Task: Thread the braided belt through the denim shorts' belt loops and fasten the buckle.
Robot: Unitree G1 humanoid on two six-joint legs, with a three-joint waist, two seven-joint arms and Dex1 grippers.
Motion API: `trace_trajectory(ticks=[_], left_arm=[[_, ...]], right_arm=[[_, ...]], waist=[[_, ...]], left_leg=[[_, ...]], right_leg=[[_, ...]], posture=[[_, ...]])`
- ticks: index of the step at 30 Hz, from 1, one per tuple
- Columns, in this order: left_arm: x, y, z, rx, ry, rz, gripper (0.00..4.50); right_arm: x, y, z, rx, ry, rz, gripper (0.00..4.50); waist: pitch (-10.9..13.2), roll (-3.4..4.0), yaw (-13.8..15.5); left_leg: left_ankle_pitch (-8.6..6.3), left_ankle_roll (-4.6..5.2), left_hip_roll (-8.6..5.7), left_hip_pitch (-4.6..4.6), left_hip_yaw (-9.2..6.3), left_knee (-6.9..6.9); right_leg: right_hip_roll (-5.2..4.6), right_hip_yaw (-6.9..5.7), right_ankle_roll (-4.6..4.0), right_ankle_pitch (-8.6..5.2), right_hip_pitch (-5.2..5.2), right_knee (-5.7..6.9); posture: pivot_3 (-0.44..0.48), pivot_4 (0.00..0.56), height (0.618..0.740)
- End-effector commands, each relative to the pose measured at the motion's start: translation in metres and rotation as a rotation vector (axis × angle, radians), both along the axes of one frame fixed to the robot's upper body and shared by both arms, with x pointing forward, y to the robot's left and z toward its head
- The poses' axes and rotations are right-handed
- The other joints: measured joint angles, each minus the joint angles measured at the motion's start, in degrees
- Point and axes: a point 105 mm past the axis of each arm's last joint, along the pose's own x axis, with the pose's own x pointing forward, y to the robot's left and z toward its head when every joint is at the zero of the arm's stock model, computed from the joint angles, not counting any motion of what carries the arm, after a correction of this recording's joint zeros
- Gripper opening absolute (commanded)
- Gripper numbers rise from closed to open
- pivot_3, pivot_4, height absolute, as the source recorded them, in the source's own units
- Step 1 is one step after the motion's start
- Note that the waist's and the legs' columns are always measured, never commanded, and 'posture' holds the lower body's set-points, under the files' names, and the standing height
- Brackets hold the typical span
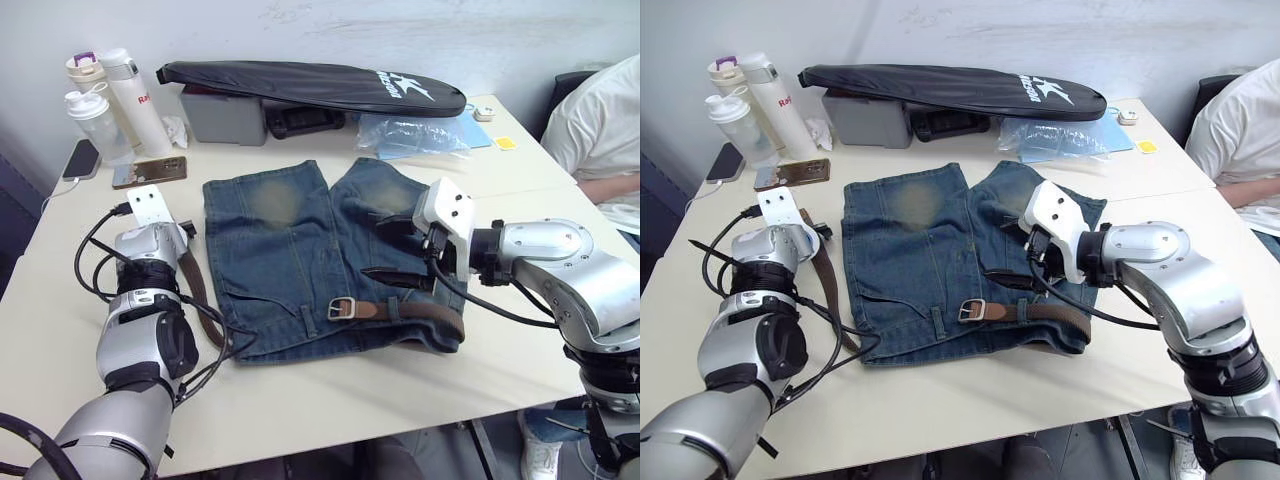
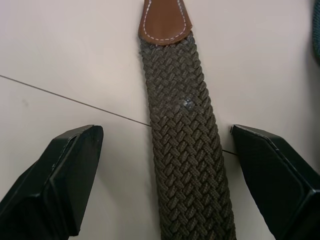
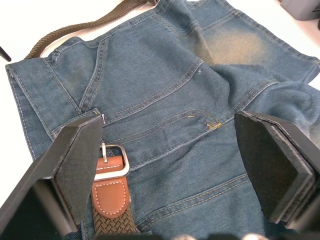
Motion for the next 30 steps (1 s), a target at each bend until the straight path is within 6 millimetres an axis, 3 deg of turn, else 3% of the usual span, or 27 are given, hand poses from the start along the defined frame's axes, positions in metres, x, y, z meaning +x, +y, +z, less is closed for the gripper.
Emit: trace_trajectory(ticks=[1, 8, 10, 14, 18, 20, 23, 25, 30], left_arm=[[-0.002, 0.005, -0.005, 0.008, 0.012, 0.011, 3.86], [-0.010, 0.023, -0.003, 0.013, -0.019, 0.112, 0.63], [-0.010, 0.026, 0.001, 0.019, -0.036, 0.133, 0.00], [-0.007, 0.030, 0.019, 0.063, -0.136, 0.146, 0.00], [-0.004, 0.031, 0.068, 0.303, -0.336, 0.049, 0.00], [-0.005, 0.015, 0.094, 0.403, -0.460, -0.067, 0.00], [-0.010, -0.039, 0.118, 0.608, -0.604, -0.464, 0.00], [-0.019, -0.067, 0.118, 0.670, -0.646, -0.690, 0.00], [-0.042, -0.095, 0.103, 0.727, -0.627, -1.030, 0.00]], right_arm=[[-0.004, -0.002, 0.015, 0.004, -0.067, -0.006, 4.50], [0.000, -0.006, 0.010, -0.047, -0.085, -0.024, 4.50], [0.002, -0.008, 0.007, -0.065, -0.091, -0.027, 4.50], [0.005, -0.008, 0.007, -0.054, -0.094, -0.028, 4.50], [0.006, -0.008, 0.006, -0.043, -0.094, -0.022, 4.50], [0.007, -0.008, 0.006, -0.042, -0.093, -0.022, 4.50], [0.008, -0.008, 0.006, -0.040, -0.094, -0.019, 4.50], [0.009, -0.009, 0.006, -0.039, -0.096, -0.018, 4.50], [0.011, -0.008, 0.006, -0.039, -0.098, -0.014, 4.50]], waist=[[0.0, 0.00, 0.0], [0.0, -0.01, -0.6], [0.0, -0.01, -0.6], [0.0, -0.03, -0.5], [0.1, -0.12, -0.3], [0.1, -0.14, -0.3], [0.1, -0.15, 0.0], [0.0, 0.03, -0.1], [0.0, 0.17, -0.5]], left_leg=[[0.00, 0.01, 0.00, 0.00, 0.00, 0.01], [0.01, 0.01, 0.08, 0.09, 0.24, -0.04], [0.01, 0.00, 0.10, 0.15, 0.33, -0.04], [0.01, -0.01, 0.13, 0.15, 0.37, -0.03], [0.01, -0.02, 0.13, 0.12, 0.36, -0.03], [0.02, -0.03, 0.13, 0.11, 0.36, -0.01], [0.02, -0.05, 0.12, 0.07, 0.37, -0.01], [0.01, -0.08, 0.11, 0.06, 0.42, -0.08], [-0.03, -0.03, 0.12, 0.09, 0.47, -0.07]], right_leg=[[0.00, 0.00, 0.00, 0.00, 0.00, 0.01], [0.01, 0.02, 0.00, 0.00, -0.08, 0.12], [0.01, 0.03, 0.00, 0.00, -0.11, 0.13], [0.02, 0.02, 0.00, 0.00, -0.12, 0.11], [0.00, 0.01, 0.00, 0.00, -0.13, 0.11], [0.01, 0.01, 0.00, 0.00, -0.13, 0.10], [-0.02, 0.00, -0.01, 0.00, -0.12, 0.11], [-0.02, 0.03, -0.02, 0.00, -0.11, 0.07], [-0.04, 0.09, -0.06, -0.02, -0.09, -0.11]], posture=[[0.000, 0.150, 0.740], [0.000, 0.150, 0.740], [0.000, 0.150, 0.740], [0.000, 0.150, 0.740], [0.000, 0.150, 0.740], [0.000, 0.150, 0.740], [0.000, 0.150, 0.740], [0.000, 0.150, 0.740], [0.000, 0.150, 0.740]])
